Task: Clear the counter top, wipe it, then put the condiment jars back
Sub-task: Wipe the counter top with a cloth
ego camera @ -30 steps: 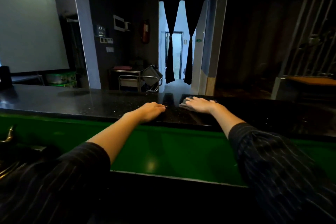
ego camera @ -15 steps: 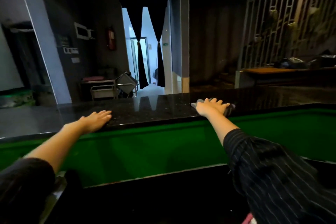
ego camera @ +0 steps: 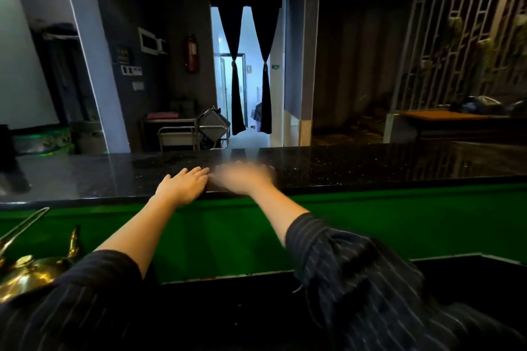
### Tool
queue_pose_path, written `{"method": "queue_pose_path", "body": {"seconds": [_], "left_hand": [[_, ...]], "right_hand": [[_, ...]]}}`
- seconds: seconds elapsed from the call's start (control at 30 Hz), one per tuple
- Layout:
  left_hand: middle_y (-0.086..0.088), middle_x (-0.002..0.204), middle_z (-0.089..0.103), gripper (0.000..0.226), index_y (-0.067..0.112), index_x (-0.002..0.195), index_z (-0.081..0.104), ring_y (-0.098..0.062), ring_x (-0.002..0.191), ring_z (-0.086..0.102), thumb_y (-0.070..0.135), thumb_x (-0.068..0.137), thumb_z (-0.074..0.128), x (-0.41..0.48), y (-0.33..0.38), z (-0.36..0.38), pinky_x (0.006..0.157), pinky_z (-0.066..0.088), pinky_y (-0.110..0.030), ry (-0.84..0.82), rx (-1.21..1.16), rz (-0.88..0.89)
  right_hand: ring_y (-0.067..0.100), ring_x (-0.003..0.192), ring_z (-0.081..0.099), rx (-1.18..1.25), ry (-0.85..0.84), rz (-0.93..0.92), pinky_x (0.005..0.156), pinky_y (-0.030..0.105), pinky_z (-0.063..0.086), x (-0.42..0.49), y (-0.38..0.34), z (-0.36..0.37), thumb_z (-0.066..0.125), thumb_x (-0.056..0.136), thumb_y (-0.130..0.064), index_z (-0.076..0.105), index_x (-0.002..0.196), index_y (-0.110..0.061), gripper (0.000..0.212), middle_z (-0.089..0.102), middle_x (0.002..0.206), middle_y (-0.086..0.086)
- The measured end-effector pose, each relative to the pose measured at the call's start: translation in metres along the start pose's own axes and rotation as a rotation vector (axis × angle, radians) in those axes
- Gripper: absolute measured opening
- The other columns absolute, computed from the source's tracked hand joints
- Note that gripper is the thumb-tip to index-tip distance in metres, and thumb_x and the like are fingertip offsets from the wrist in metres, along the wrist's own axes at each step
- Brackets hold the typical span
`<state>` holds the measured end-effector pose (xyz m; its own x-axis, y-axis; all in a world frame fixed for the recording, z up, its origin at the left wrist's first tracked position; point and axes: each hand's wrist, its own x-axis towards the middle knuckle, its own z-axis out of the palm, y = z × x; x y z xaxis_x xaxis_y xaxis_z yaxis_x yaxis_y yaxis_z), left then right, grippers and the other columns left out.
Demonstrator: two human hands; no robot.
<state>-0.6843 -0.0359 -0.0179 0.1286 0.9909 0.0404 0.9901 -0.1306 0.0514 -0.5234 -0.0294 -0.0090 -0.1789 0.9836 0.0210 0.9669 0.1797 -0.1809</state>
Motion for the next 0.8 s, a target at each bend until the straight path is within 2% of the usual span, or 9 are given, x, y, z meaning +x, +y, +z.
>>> {"method": "queue_pose_path", "body": {"seconds": [0.1, 0.3, 0.37, 0.47, 0.6, 0.8], "left_hand": [[0.006, 0.161, 0.004, 0.048, 0.029, 0.153, 0.008, -0.024, 0.148, 0.006, 0.032, 0.104, 0.013, -0.002, 0.003, -0.002, 0.117, 0.01, -0.055, -0.003, -0.053, -0.017], [0.009, 0.16, 0.008, 0.049, 0.032, 0.152, 0.01, -0.02, 0.148, 0.007, 0.036, 0.104, 0.012, 0.002, 0.003, 0.003, 0.117, 0.009, -0.051, 0.025, -0.052, -0.036], [0.011, 0.16, 0.009, 0.049, 0.034, 0.152, 0.011, -0.018, 0.148, 0.008, 0.038, 0.103, 0.013, 0.006, 0.002, 0.006, 0.117, 0.009, -0.05, 0.048, -0.061, -0.051], [0.012, 0.159, 0.01, 0.048, 0.036, 0.151, 0.011, -0.016, 0.148, 0.008, 0.039, 0.103, 0.013, 0.01, 0.001, 0.01, 0.118, 0.008, -0.049, 0.06, -0.073, -0.062], [0.012, 0.159, 0.009, 0.048, 0.038, 0.151, 0.008, -0.016, 0.148, 0.007, 0.038, 0.103, 0.012, 0.013, -0.001, 0.01, 0.118, 0.009, -0.049, 0.065, -0.045, -0.057], [0.011, 0.16, 0.005, 0.049, 0.033, 0.152, 0.006, -0.016, 0.148, 0.006, 0.034, 0.104, 0.013, 0.005, 0.004, 0.002, 0.118, 0.009, -0.048, 0.036, -0.011, -0.059]], "right_hand": [[0.032, 0.146, 0.017, -0.055, 0.017, 0.067, 0.115, 0.062, 0.006, 0.003, 0.072, -0.014, 0.011, 0.092, -0.069, 0.019, 0.151, -0.037, 0.068, 0.015, 0.161, 0.003], [0.031, 0.148, 0.008, -0.082, -0.024, 0.42, 0.116, 0.058, 0.004, 0.013, 0.235, -0.044, 0.011, 0.092, -0.069, 0.01, 0.153, -0.036, 0.07, 0.005, 0.163, 0.0], [0.032, 0.148, 0.006, -0.071, -0.013, 0.536, 0.116, 0.058, 0.003, 0.026, 0.25, -0.048, 0.012, 0.092, -0.07, 0.01, 0.154, -0.032, 0.073, 0.005, 0.163, 0.002], [0.037, 0.146, 0.008, -0.055, 0.011, 0.646, 0.114, 0.063, 0.003, 0.05, 0.217, -0.049, 0.018, 0.089, -0.074, 0.015, 0.154, -0.023, 0.083, 0.01, 0.161, 0.011], [0.04, 0.146, 0.007, -0.073, 0.011, 0.386, 0.109, 0.067, 0.001, 0.09, 0.13, -0.03, 0.02, 0.086, -0.077, 0.014, 0.154, -0.019, 0.09, 0.007, 0.161, 0.016], [0.036, 0.148, 0.001, -0.029, -0.074, -0.002, 0.114, 0.062, -0.003, 0.095, -0.002, -0.001, 0.019, 0.092, -0.069, 0.011, 0.155, -0.023, 0.078, 0.002, 0.162, 0.01]]}}
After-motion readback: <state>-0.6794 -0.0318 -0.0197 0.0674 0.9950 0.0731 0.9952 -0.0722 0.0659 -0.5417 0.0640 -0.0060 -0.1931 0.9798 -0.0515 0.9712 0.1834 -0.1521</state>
